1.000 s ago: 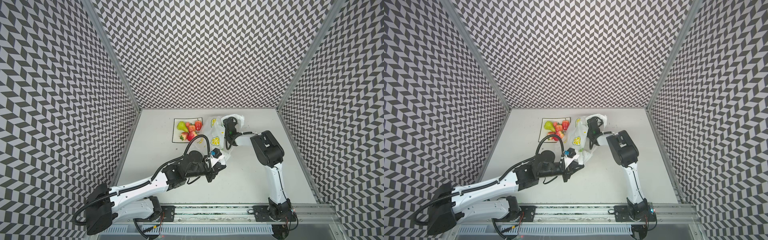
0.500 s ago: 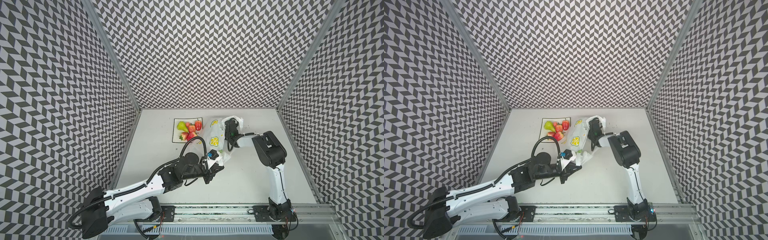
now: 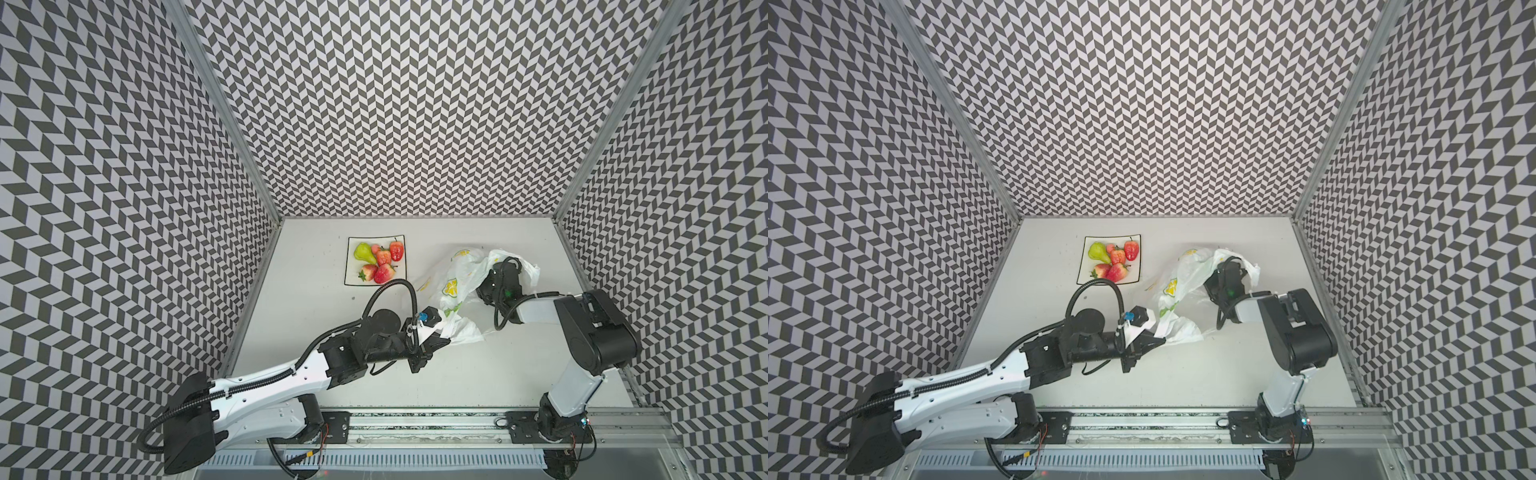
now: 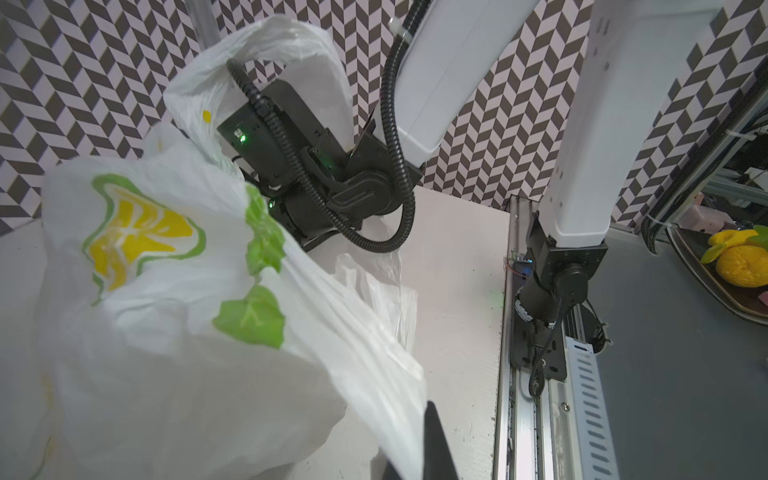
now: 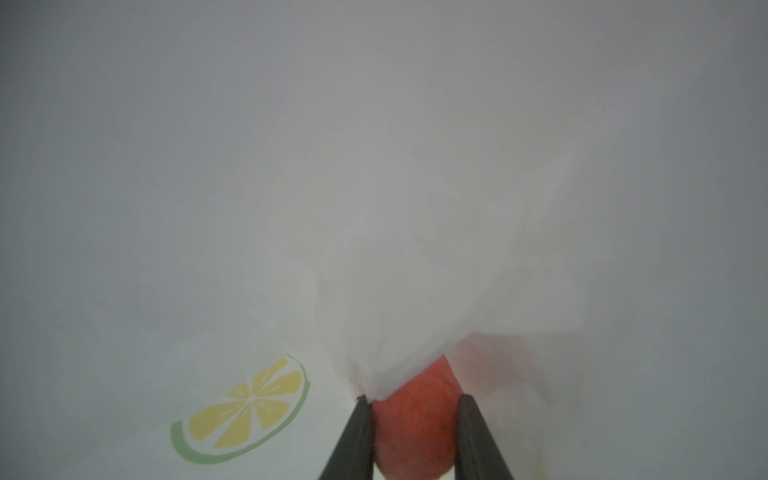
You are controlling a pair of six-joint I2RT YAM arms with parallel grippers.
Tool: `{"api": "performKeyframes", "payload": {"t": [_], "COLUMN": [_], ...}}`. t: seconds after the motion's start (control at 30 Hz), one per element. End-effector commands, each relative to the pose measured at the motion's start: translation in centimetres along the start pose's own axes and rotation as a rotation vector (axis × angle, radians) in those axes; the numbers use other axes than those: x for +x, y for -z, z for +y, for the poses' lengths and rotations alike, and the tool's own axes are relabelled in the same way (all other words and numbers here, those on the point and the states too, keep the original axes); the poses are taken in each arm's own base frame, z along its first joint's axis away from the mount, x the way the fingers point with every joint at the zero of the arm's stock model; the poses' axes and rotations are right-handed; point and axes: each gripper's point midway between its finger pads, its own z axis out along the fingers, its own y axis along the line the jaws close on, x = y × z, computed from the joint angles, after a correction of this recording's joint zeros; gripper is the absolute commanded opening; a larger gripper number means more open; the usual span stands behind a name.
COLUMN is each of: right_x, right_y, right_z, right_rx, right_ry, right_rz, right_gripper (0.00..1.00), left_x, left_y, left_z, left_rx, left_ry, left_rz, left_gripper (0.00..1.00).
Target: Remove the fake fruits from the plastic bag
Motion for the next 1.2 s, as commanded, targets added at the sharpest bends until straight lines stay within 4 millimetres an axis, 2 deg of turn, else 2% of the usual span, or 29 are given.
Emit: {"api": "performKeyframes", "payload": {"t": [0.0, 0.13, 0.23, 0.33, 0.53, 0.73, 0.93, 1.17], "right_x": [-0.1, 0.1, -0.1, -0.4, -0.2, -0.3, 0.2, 1.0], "right_y": [2.0, 3.4, 4.4, 5.2, 5.3, 5.6, 6.5, 7.5], "right_z": [3.3, 3.8, 3.9, 3.8, 1.6, 1.4, 2.3, 4.0], "right_rx": [-0.142, -0.162, -0.166, -0.145, -0.075, -0.105, -0.197, -0.266], "right_ry": [0.036, 0.097, 0.167, 0.288, 0.439, 0.558, 0.734, 0.935], "right_rz": [0.016, 0.035, 0.028, 0.006, -0.003, -0.033, -0.077, -0.069], "right_gripper": [0.12, 0.12, 0.12, 0.12, 0.12, 0.14, 0.14, 0.15], "left_x": [-0.6, -0.4, -1.0, -2.1, -5.0, -6.7, -5.9, -4.2], "left_y": [-0.6, -1.2, -1.2, -1.0, -1.2, -1.1, -2.3, -2.4], "left_z": [0.8, 2.5, 3.6, 4.4, 4.6, 6.5, 8.0, 10.3], "left_rx": [-0.046, -0.132, -0.198, -0.239, -0.243, -0.304, -0.336, -0.408], "left_ry": [-0.029, -0.011, 0.003, 0.010, -0.008, 0.018, 0.025, 0.048], "left_rz": [-0.011, 0.007, -0.006, -0.039, -0.104, -0.144, -0.072, 0.002], "left_gripper": [0.00, 0.00, 0.00, 0.00, 0.00, 0.00, 0.00, 0.00]}}
